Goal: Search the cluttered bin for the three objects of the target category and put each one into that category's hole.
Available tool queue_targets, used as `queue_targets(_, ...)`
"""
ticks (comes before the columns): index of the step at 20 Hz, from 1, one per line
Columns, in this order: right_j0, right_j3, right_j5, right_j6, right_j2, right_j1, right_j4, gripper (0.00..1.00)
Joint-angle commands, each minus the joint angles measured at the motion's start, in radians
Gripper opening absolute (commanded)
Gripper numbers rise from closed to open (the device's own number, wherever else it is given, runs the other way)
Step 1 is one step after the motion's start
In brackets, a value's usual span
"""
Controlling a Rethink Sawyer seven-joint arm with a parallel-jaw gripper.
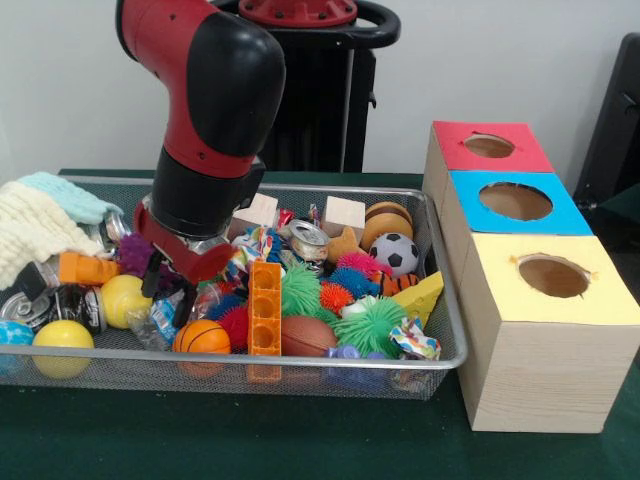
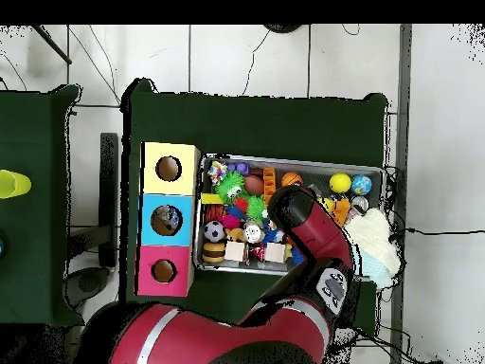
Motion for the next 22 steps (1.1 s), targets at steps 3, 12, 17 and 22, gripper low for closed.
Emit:
queue_targets(3,0.019,-0.075,0.046,0.306,0.077,0.121,0.06,1.0)
queue_targets(12,0.003,-0.107,0.069,0.289,0.113,0.168,0.07,1.0)
queue_targets(17,-0.031,-0.077,0.028,0.271,0.187,0.143,0.079,1.0)
queue_targets(22,-0.059,-0.076,0.008,0.241,0.235,0.151,0.067,1.0)
